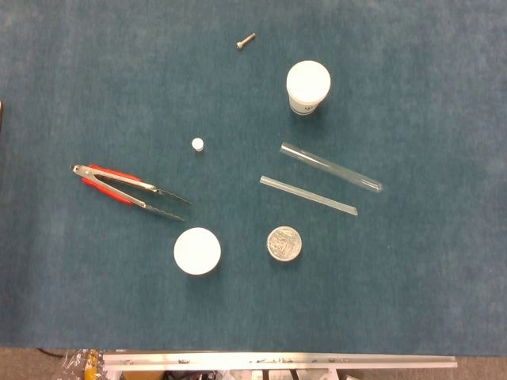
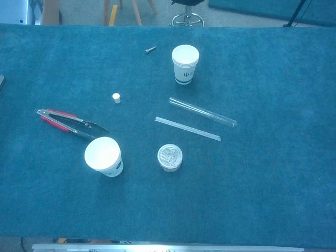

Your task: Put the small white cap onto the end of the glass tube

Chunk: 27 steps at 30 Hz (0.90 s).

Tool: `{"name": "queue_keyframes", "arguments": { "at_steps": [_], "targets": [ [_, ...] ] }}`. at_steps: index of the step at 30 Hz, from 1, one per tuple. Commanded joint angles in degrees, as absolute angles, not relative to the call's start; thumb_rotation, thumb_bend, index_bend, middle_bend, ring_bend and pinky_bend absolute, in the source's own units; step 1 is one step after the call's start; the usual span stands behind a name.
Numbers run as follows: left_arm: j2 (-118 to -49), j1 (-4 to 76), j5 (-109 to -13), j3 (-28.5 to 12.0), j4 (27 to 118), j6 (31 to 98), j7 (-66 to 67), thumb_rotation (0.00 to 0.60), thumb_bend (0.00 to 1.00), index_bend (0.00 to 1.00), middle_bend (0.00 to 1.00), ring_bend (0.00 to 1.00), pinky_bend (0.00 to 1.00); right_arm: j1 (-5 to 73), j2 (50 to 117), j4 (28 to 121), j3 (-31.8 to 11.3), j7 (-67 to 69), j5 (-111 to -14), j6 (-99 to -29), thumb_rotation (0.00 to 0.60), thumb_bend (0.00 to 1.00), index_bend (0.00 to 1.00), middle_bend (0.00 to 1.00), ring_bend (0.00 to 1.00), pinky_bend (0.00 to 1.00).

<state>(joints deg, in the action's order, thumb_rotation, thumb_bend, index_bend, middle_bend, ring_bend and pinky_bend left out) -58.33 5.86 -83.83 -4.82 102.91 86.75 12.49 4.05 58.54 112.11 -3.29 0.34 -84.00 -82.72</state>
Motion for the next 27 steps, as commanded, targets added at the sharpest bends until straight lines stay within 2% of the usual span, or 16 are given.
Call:
{"name": "queue_keyframes", "arguments": {
  "at_steps": [1, 18, 27],
  "targets": [
    [-58.44, 5.84, -83.79, -4.73, 102.8, 86.68, 12.3, 0.6, 0.33, 0.15, 0.07, 0.0, 0.05, 4.1, 58.57, 112.11, -3.25, 0.25, -83.96, -82.59, 0.6, 0.35, 0.24, 0.06, 0.0, 0.09],
    [-58.17, 5.51, -84.09, -4.54, 102.63, 87.23, 11.63, 0.6, 0.33, 0.15, 0.07, 0.0, 0.05, 5.79, 58.4, 112.81, -3.88, 1.3, -84.21, -80.5, 0.6, 0.35, 0.25, 0.06, 0.0, 0.09],
    [-58.04, 5.21, -84.56, -4.3, 102.18, 87.6, 10.73, 0.6, 0.33, 0.18, 0.07, 0.0, 0.05, 12.25, 58.89, 114.0, -6.49, -0.08, -82.66, -72.67, 0.6, 0.34, 0.29, 0.06, 0.0, 0.1]
  ]
}}
